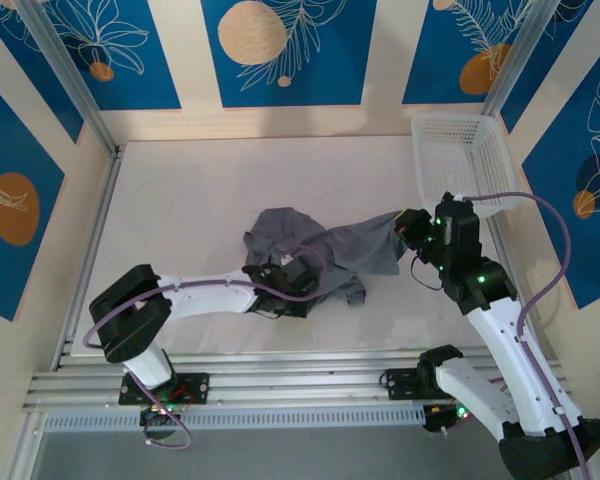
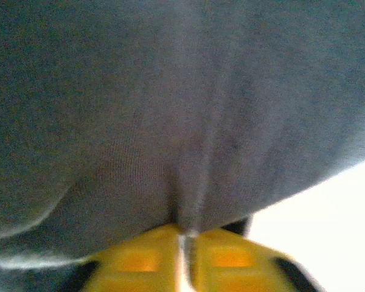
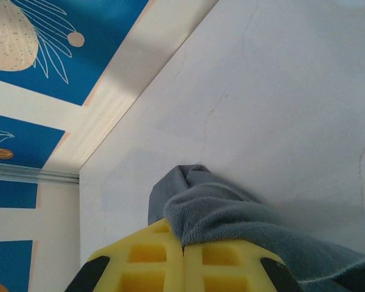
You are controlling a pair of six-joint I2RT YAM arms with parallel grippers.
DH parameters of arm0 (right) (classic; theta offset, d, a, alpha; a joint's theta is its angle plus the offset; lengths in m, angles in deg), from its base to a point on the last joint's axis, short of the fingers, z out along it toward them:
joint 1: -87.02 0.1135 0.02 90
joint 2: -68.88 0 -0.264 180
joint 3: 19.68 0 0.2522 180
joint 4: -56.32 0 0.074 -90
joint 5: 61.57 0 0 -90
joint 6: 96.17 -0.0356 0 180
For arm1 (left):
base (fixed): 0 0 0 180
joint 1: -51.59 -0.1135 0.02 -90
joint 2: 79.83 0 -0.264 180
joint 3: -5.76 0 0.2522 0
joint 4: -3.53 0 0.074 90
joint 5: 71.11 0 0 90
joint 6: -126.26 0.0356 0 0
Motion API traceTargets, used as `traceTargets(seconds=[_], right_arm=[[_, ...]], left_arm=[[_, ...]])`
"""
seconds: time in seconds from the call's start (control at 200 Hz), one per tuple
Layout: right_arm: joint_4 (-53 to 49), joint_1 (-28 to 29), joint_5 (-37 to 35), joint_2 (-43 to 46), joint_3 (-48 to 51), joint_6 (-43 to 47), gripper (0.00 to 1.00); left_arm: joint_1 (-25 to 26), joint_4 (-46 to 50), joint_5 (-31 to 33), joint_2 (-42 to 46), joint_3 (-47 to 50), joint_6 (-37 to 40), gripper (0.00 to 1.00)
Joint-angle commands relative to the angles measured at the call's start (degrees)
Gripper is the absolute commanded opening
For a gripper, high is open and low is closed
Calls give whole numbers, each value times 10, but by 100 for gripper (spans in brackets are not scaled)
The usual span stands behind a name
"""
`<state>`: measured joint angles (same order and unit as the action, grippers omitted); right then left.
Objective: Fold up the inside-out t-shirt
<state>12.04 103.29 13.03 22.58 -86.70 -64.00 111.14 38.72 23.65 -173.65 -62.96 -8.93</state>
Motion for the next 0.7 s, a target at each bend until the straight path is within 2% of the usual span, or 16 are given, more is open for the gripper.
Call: traceTargets(seconds=[0.0,0.075,0.195,0.31,0.37,0.46,0.65,0.695], right_arm=[[-9,-6,-46,0,-36,22,0],[-22,-23,-90,-4,-85,55,0],[-49,-70,-209,13,-185,130,0],[-23,-84,-257,52,-221,169,0],[-21,-84,-235,67,-219,167,0],[-16,-83,-153,73,-178,145,0],[-35,-79,-56,40,-50,68,0],[-31,-79,-40,29,-18,55,0]], left_arm=[[-23,69,43,60,-34,28,0],[-65,125,58,117,-62,76,0],[-178,234,110,240,-146,188,0],[-260,251,154,348,-208,279,0],[-283,245,158,372,-218,294,0],[-294,236,144,369,-197,286,0],[-309,158,105,324,-32,218,0],[-317,138,92,316,-1,208,9]])
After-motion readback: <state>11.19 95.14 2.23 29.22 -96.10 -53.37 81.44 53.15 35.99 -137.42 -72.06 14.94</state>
